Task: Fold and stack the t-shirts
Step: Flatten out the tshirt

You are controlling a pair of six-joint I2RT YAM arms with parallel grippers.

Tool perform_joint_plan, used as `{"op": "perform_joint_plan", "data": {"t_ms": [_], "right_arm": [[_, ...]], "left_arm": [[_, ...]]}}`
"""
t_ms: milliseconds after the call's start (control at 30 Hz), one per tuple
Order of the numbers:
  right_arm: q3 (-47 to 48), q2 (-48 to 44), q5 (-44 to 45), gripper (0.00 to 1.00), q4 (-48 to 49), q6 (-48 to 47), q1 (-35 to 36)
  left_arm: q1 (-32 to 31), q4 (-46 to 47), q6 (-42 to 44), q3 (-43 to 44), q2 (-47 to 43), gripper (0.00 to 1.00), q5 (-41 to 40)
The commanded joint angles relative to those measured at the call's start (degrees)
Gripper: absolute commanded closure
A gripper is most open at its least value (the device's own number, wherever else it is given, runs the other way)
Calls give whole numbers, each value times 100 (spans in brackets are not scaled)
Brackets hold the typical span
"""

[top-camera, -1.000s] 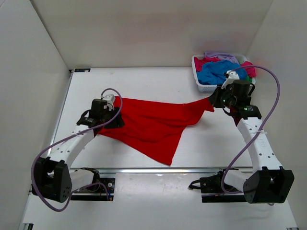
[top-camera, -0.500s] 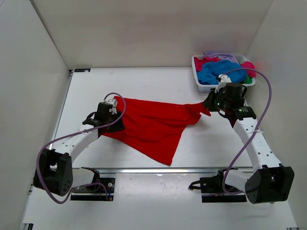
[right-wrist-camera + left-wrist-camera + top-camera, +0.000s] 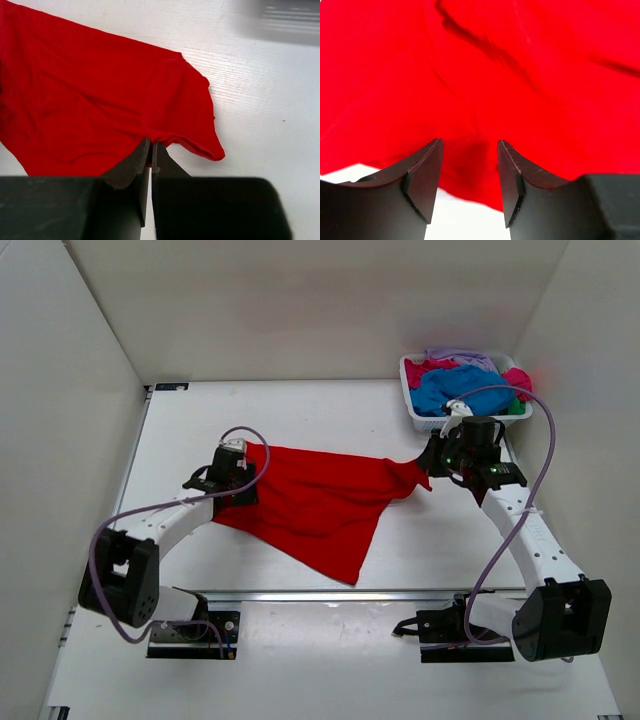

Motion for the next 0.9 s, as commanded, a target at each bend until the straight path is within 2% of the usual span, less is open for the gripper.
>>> {"op": "perform_joint_plan", "data": {"t_ms": [0, 133, 233, 267, 333, 367, 400, 433, 567, 667, 800, 867], "right_arm": [[-99, -1, 15, 100, 215, 10, 88], [-160, 26, 6, 100, 241, 10, 36], [-195, 43, -29, 99, 285, 19, 44], [-213, 43, -20, 100, 285, 1, 36], [-222, 61, -64, 100, 294, 1, 27], [-257, 69, -38, 100, 294, 19, 9], [-231, 61, -73, 100, 294, -16, 9], [-248, 104, -64, 100, 250, -25, 9], [-143, 183, 6, 96, 92, -61, 44], [-82, 228, 269, 78, -92, -60, 35], [-151, 193, 314, 71, -84, 62, -78], [-213, 228, 305, 64, -93, 80, -88]], "left_arm": [[-84, 85, 122, 451, 322, 41, -326], [-119, 182, 139, 566, 630, 42, -334], [-136, 217, 113, 663, 815, 46, -343], [-154, 209, 104, 663, 859, 52, -326], [-189, 43, 139, 768, 1008, 81, -404], [-189, -63, 148, 803, 1061, 87, -457], [-180, -134, 148, 795, 1053, 96, -553], [-224, -169, 165, 847, 1079, 100, -545], [-14, -335, 245, 996, 764, 100, -475], [232, -564, 298, 1469, 325, 100, -633], [645, -522, 175, 2234, -492, 100, -563], [751, -538, 148, 2620, -643, 100, -353]]}}
